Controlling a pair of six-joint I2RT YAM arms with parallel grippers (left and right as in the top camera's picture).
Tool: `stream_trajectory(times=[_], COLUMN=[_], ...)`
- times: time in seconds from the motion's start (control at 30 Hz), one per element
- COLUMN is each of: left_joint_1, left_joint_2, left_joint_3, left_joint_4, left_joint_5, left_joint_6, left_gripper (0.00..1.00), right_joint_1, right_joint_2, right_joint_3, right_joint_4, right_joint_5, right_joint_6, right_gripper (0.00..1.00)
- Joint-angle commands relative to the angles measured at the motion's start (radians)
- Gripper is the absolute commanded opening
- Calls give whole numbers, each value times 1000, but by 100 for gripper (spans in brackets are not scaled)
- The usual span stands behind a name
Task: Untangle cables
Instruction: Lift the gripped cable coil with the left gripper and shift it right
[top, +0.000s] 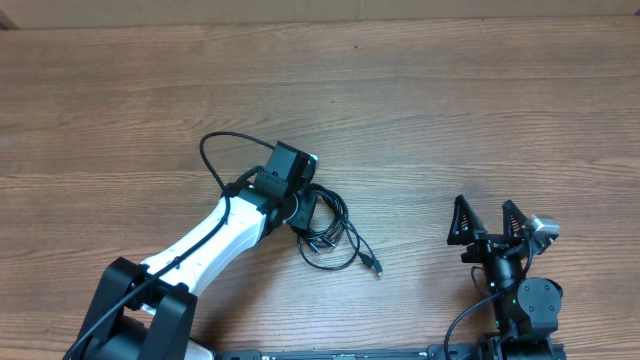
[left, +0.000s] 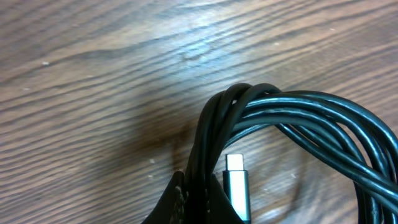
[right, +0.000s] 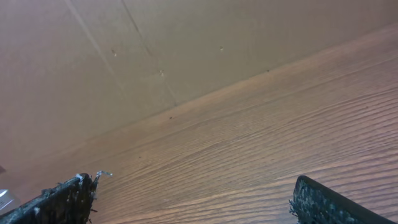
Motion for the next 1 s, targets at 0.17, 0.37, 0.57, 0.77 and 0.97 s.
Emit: stream_trajectory(times=[0.17,0.37,0.57,0.77,0.97], left_joint_1=[0,0,0,0,0], left_joint_2=[-21,-21,-21,-21,-21], left_joint_3=[25,25,26,26,26], left_joint_4=[0,-131,-142,-119,-87], left_joint_5=[73,-158,-165,-166,-155], left_joint_6=[-50,-684,-676,-404,-148], left_gripper=[4,4,57,100,100], right_joint_1=[5,5,5,5,5], right_joint_2=[1,1,1,1,1], right_joint_3=[-11,-11,-11,-11,-11], right_joint_4=[6,6,6,6,6], right_joint_5=[-2,-2,-2,-2,-2], right_joint_6=[7,7,7,7,7], right_gripper=[100,100,100,100,100])
